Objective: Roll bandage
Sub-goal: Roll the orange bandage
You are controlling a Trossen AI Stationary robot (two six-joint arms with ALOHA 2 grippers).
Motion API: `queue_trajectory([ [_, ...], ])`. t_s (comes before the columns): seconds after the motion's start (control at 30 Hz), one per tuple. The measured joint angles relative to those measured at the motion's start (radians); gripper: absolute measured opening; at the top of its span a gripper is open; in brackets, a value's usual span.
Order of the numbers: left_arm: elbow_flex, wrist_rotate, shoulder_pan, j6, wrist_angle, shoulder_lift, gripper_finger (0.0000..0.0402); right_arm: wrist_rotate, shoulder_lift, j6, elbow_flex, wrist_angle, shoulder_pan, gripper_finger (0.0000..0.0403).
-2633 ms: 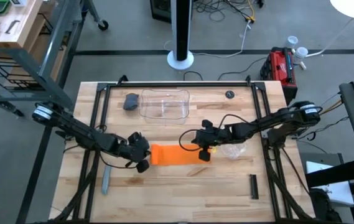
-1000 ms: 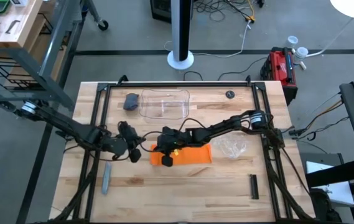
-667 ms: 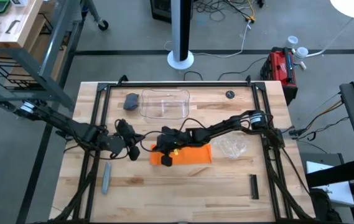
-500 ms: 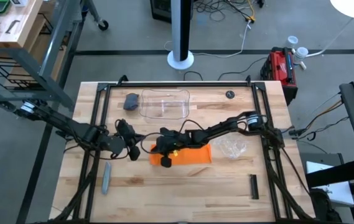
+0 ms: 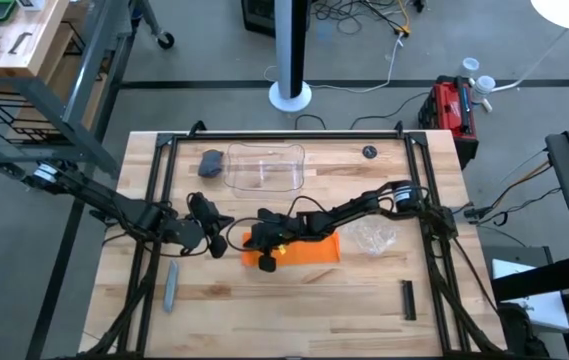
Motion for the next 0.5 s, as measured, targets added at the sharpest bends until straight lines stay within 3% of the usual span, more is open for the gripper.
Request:
queue_trajectory([
  [0.5,-0.001,0.003,0.0,-0.017,-0.003,0.031,0.0,0.007,-0.022,0.015,0.0,-0.09,0.01,0.0],
])
